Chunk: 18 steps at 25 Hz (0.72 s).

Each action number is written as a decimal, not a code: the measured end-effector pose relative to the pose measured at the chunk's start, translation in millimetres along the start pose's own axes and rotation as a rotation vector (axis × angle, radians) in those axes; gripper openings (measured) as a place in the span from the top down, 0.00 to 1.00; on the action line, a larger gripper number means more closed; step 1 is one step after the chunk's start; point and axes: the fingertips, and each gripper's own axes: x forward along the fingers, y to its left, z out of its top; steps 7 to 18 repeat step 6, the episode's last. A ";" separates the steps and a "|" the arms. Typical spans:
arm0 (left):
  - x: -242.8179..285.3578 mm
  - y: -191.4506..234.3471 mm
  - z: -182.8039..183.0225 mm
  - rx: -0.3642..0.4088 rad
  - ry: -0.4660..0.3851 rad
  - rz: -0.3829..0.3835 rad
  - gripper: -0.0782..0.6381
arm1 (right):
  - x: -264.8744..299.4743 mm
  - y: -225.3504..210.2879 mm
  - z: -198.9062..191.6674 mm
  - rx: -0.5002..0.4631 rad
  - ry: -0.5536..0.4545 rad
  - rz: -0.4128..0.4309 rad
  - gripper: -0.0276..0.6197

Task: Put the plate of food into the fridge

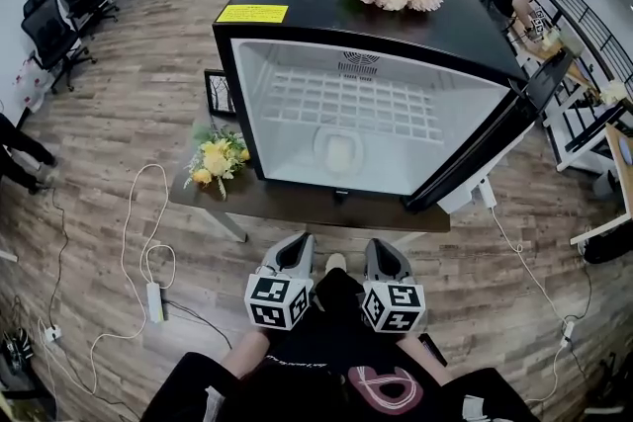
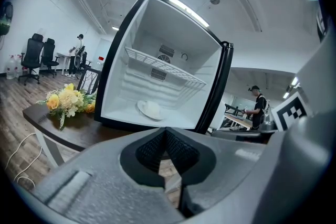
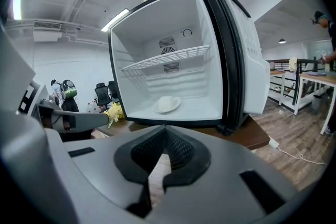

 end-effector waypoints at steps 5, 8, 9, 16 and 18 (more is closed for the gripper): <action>0.8 -3.2 0.6 0.004 -0.001 -0.011 0.88 | -1.7 0.3 -0.6 -0.008 0.003 0.002 0.95; 0.9 -3.7 1.1 0.004 -0.002 -0.013 0.88 | -1.9 0.5 -0.3 -0.010 0.003 0.003 0.95; 0.9 -3.7 1.1 0.004 -0.002 -0.013 0.88 | -1.9 0.5 -0.3 -0.010 0.003 0.003 0.95; 0.9 -3.7 1.1 0.004 -0.002 -0.013 0.88 | -1.9 0.5 -0.3 -0.010 0.003 0.003 0.95; 0.9 -3.7 1.1 0.004 -0.002 -0.013 0.88 | -1.9 0.5 -0.3 -0.010 0.003 0.003 0.95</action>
